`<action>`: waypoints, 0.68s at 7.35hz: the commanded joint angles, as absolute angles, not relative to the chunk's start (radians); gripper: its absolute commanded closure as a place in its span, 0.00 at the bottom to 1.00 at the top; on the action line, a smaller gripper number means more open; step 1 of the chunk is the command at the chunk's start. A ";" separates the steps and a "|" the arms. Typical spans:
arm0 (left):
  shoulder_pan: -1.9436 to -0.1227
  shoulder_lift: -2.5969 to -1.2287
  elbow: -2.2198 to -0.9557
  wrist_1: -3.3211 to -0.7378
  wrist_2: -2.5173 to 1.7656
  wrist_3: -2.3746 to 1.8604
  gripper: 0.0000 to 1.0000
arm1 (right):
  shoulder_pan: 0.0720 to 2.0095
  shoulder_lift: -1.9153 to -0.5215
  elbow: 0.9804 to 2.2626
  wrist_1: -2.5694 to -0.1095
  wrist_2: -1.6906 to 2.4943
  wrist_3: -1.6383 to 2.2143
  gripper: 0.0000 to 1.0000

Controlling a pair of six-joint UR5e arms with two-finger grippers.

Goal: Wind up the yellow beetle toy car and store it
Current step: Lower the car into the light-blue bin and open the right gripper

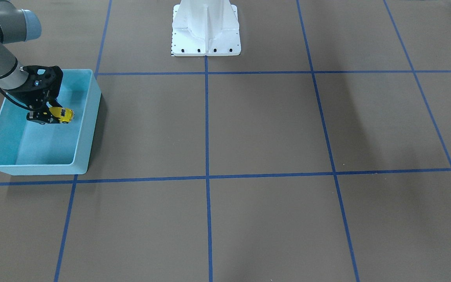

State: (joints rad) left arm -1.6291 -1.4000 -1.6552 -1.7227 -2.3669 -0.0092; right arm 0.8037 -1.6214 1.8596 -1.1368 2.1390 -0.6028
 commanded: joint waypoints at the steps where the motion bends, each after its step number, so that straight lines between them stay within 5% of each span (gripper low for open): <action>1: -1.629 -1.401 -1.655 -1.723 -2.367 -0.009 0.00 | 0.795 -1.618 1.844 -1.118 2.140 -0.594 1.00; 2: -1.629 -1.401 -1.655 -1.723 -2.367 -0.009 0.00 | 0.793 -1.618 1.844 -1.114 2.141 -0.588 0.02; 5: -1.629 -1.402 -1.655 -1.723 -2.367 -0.009 0.00 | 0.795 -1.618 1.858 -1.103 2.146 -0.574 0.00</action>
State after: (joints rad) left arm -1.6291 -1.4016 -1.6552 -1.7227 -2.3669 -0.0092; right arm 0.7941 -1.6184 1.8492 -1.1064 2.1441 -0.5824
